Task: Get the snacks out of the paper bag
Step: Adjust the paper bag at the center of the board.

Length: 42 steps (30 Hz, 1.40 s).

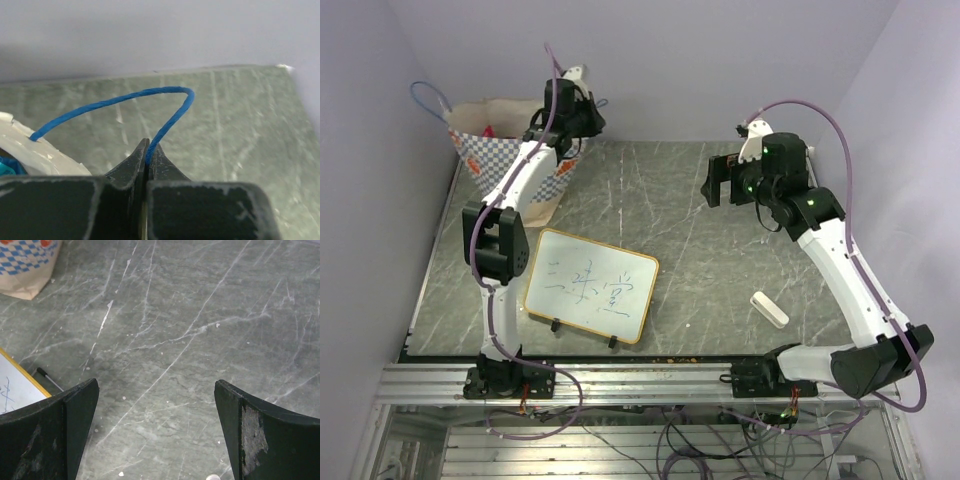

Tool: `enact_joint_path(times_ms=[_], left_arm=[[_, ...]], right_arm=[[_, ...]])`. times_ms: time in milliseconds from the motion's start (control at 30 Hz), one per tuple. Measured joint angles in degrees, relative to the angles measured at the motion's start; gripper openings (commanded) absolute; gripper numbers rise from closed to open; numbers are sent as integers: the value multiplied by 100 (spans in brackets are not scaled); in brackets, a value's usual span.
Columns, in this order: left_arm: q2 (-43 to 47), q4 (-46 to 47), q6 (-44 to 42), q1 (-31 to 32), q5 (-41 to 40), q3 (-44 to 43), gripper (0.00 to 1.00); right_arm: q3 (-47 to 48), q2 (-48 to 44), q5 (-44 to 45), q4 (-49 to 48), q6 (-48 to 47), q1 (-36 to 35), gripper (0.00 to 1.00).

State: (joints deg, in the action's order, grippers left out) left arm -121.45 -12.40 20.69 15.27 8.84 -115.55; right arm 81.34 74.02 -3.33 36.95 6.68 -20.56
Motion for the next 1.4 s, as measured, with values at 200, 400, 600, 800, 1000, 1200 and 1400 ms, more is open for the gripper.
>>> enact_joint_path(times_ms=[200,400,600,800,1000,1200,1400], left_arm=[[341,17,433,553,341,369,7],[525,22,774,1207,455,400,7],[839,232,1167,1738,503,743,23],[949,-221,1130,1871,581,249,67],[1593,-809,920,1353,745,-55,91],[2365,-1023,1091,-120,769,160,87],[2312,-1141,1628,-1270,656,413,84]], right_arm=[[-9,-101,-35,-46,81,-7,100],[-13,-107,-37,-72,201,-39,100],[-15,-107,225,-72,435,-48,100],[-11,-74,678,-72,734,-48,100],[341,363,634,-59,1032,-52,100],[1102,940,575,-7,1604,-11,100],[1694,1569,227,92,2465,302,100]])
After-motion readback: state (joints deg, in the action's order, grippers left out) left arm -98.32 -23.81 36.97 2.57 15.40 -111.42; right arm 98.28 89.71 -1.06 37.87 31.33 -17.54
